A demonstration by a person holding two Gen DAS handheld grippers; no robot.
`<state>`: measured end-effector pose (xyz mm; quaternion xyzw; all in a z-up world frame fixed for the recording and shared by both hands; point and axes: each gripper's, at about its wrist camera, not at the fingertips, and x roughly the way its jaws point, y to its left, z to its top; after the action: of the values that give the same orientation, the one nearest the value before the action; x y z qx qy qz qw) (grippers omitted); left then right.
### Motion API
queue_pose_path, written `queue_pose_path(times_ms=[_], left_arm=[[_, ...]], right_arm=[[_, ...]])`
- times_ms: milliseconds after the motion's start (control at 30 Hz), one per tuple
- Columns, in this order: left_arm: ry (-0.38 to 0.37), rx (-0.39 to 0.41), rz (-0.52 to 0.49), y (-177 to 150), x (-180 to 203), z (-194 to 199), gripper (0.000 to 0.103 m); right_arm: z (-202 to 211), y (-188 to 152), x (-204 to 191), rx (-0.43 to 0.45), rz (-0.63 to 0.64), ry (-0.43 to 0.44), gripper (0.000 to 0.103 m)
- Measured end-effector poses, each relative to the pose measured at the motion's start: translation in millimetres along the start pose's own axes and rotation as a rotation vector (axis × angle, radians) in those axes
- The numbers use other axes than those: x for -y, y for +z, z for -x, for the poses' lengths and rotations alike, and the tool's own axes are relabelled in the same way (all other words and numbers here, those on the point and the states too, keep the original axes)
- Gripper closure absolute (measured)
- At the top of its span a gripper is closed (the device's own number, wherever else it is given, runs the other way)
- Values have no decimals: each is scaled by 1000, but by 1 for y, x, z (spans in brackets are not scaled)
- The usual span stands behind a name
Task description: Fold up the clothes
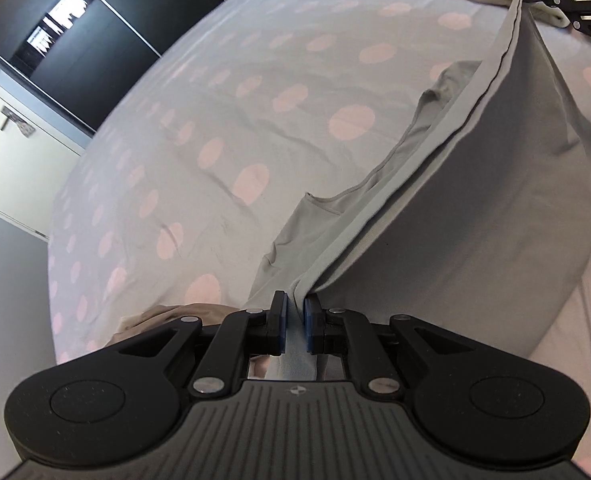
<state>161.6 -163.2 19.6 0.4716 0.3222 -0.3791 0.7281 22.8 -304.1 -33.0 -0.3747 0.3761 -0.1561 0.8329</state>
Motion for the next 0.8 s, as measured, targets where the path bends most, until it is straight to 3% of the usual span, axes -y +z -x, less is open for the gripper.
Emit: queue_pose_path(times_ms=[233,433,667,800], left_arm=[[-54,-57,39,12,-18,-77,97],[-87,-74,69,14,-22,-120,97],[-129,-82,131,16,-32,-138,98],[-131,-75,145,20,-39,-130,98]], right_arm=[[-67,-1,-21,-61,-4,57,101],[-102,-7,-36,-103,-20,99,101],[-122,-9,-49,-127,-44,122,101],[-122,-4,-36,-119,-91,136,101]])
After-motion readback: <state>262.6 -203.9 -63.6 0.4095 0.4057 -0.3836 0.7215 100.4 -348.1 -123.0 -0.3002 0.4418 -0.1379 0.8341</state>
